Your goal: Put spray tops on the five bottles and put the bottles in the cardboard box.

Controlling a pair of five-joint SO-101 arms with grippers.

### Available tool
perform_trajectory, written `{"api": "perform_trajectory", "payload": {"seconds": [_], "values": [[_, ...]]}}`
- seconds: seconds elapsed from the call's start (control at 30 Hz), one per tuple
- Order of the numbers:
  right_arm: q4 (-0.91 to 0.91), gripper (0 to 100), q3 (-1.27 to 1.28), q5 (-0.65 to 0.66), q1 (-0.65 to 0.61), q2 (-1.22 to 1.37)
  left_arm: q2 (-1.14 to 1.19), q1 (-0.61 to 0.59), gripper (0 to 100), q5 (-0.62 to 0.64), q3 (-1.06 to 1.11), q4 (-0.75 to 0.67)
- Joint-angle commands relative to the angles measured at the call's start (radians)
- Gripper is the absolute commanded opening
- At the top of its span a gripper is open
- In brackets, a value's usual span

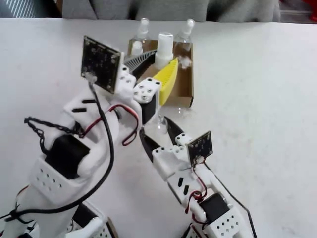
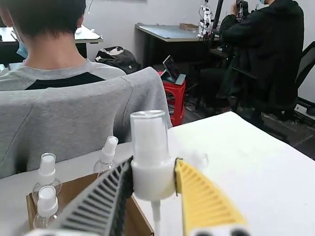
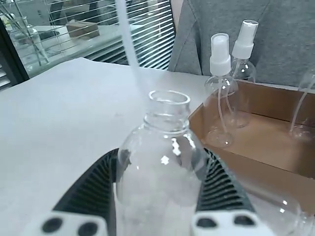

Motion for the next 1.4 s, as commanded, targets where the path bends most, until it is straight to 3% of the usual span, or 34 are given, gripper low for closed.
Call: {"api": "perform_trajectory", "payload": {"seconds": [0.0,0.37,0.53,1.0,1.37], "values": [[0.002,1.8,0.009,-0.002,-0.002,-0.015,0.031,0.01,2,-0.008,-0.061,-0.041],[0.002,1.8,0.009,-0.002,-0.002,-0.015,0.039,0.007,2,-0.009,-0.061,-0.074],[0.002,1.8,0.009,-0.002,-0.002,-0.015,0.039,0.007,2,-0.087,-0.058,-0.068],[0.002,1.8,0.009,-0.002,-0.002,-0.016,0.031,0.008,2,-0.087,0.13,-0.08],[0.002,1.8,0.009,-0.002,-0.002,-0.016,0.03,0.007,2,-0.087,0.204,-0.265]]}}
